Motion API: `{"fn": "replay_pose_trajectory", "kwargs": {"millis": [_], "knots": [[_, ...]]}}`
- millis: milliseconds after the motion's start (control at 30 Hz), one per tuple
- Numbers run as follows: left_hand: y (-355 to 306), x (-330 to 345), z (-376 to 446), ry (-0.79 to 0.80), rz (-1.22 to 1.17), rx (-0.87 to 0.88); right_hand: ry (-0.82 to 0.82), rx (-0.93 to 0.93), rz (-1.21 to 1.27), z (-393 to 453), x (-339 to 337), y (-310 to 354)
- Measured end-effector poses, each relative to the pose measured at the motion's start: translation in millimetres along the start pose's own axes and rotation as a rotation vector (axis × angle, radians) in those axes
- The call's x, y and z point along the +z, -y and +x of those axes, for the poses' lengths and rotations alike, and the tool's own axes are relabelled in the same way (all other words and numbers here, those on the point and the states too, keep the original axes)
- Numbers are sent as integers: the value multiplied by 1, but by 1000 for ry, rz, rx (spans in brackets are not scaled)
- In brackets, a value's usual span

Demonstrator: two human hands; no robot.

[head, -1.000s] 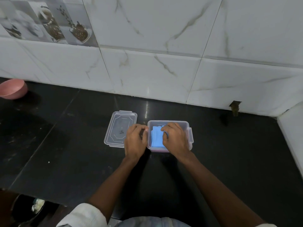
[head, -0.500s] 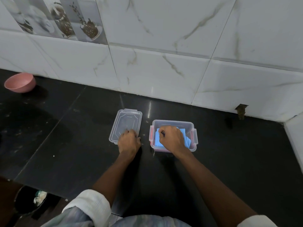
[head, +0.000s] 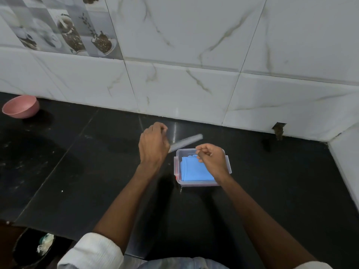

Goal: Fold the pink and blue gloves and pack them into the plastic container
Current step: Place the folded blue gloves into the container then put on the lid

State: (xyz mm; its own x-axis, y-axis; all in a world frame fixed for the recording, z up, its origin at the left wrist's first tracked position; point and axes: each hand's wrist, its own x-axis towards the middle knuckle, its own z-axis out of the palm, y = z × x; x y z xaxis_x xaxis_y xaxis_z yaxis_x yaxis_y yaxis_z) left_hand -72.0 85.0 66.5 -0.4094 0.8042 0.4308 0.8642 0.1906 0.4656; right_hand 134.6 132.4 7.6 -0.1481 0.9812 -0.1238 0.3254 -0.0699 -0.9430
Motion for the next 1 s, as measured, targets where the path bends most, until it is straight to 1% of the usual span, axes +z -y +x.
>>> {"fn": "replay_pose_trajectory", "kwargs": {"millis": [67,133,200,233,267,300,333,367,433,500,533,633,733,833,900,1000], "knots": [[-2,5,1,136,-12,-17,-10,21,-4,0,-2,-1],[3,19,-8,356,39,-44,16,41,-77,-2,-2,-5],[9,33,-20,580,79,-9,31,35,-150,-4,1,-8],[11,39,-26,672,51,0,27,33,-168,-6,2,-8],[12,44,-32,735,0,-7,21,34,-181,-7,3,-7],[13,47,-36,763,-38,-16,16,34,-196,-7,4,-7],[13,51,-38,758,-49,-24,14,34,-214,-6,3,-7],[14,54,-38,721,-35,-30,17,33,-236,-6,3,-8],[14,60,-33,591,1,-56,21,27,-269,-5,3,-8],[11,63,-18,512,-47,-99,11,11,-286,-2,4,-8],[10,64,-8,520,-68,-108,-3,2,-298,-1,4,-7],[7,70,18,671,-39,-52,-64,-62,-353,4,9,-1],[11,82,31,757,57,50,-88,-125,-473,16,12,9],[15,95,33,831,214,185,-65,-84,-551,29,14,16],[19,102,28,828,310,261,-59,-68,-594,34,15,18],[27,105,19,767,425,338,-101,-64,-590,35,17,14]]}}
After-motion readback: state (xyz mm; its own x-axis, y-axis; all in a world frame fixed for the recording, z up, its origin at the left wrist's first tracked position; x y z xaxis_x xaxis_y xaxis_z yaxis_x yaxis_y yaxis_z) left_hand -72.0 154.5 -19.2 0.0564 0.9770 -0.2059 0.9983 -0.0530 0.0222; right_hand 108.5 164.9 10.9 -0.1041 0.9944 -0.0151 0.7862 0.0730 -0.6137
